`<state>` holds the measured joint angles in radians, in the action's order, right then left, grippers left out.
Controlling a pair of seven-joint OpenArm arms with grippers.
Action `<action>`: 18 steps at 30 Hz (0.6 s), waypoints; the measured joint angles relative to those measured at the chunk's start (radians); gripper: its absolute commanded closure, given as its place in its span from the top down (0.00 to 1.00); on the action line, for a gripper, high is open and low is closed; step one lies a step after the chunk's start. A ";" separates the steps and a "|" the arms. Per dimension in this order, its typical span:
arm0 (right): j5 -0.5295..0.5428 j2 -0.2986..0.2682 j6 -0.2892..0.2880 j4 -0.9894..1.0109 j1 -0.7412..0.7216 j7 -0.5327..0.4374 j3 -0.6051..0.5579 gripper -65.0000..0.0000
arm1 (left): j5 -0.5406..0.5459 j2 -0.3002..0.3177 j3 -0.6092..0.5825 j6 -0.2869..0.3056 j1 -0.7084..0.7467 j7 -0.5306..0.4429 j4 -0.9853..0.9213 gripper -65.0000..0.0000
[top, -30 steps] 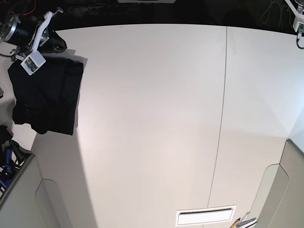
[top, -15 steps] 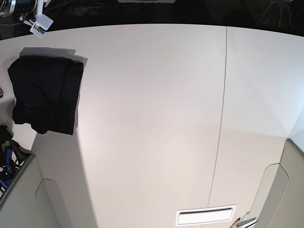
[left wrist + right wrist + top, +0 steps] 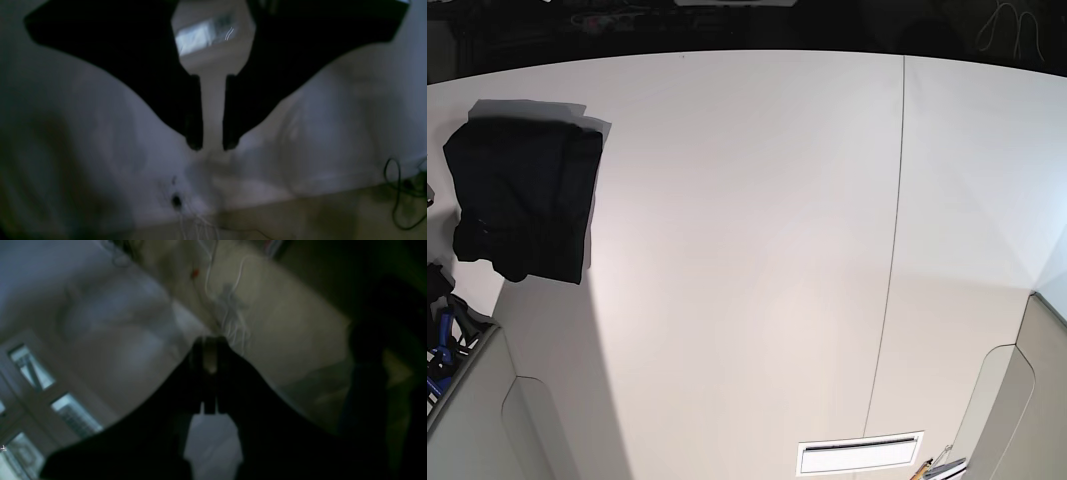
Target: Fold the T-shirt properly
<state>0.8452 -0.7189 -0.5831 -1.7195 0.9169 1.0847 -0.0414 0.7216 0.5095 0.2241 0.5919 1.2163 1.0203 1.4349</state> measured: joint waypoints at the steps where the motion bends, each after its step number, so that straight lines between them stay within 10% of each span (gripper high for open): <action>1: -0.029 0.002 0.000 0.058 -0.022 -0.034 -0.050 0.00 | 0.001 0.000 -0.044 0.000 -0.027 -0.007 -0.015 0.21; 10: -0.343 0.012 0.003 0.563 -0.265 -0.353 -0.498 0.00 | -0.232 -0.003 -0.450 0.050 -0.298 -0.186 -0.112 0.21; 18: -0.557 0.158 0.084 0.899 -0.475 -0.668 -0.660 0.00 | -0.420 -0.122 -0.648 0.048 -0.593 -0.355 -0.332 0.21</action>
<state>0.2886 -0.5606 -0.4988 -0.8207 0.4419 0.4171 -0.7010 0.3019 0.3870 -0.4240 0.6399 0.6235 0.6651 1.1030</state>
